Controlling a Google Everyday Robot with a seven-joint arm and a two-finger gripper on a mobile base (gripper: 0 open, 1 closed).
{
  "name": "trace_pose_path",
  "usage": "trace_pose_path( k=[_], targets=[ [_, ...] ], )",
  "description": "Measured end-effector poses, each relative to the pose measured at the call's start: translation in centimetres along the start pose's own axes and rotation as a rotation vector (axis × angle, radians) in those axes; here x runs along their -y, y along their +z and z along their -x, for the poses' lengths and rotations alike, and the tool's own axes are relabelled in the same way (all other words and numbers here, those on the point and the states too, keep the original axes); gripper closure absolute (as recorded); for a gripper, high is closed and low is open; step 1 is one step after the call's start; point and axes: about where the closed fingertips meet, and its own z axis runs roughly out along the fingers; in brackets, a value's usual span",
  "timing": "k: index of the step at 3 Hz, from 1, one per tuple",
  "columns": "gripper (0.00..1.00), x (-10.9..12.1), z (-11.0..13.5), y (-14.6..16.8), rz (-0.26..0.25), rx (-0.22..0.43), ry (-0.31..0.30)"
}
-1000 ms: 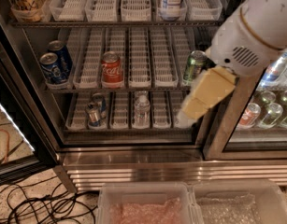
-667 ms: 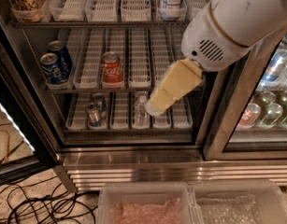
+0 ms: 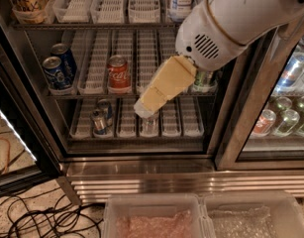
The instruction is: Pick orange can from top shelf of fridge
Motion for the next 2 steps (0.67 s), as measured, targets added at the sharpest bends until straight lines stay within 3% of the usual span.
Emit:
trace_pose_path(
  k=[1,2],
  targets=[
    [0.00,-0.1,1.5,0.7,-0.054,0.042,-0.002],
    [0.00,0.6,5.8,2.6,-0.164,0.128,0.021]
  ],
)
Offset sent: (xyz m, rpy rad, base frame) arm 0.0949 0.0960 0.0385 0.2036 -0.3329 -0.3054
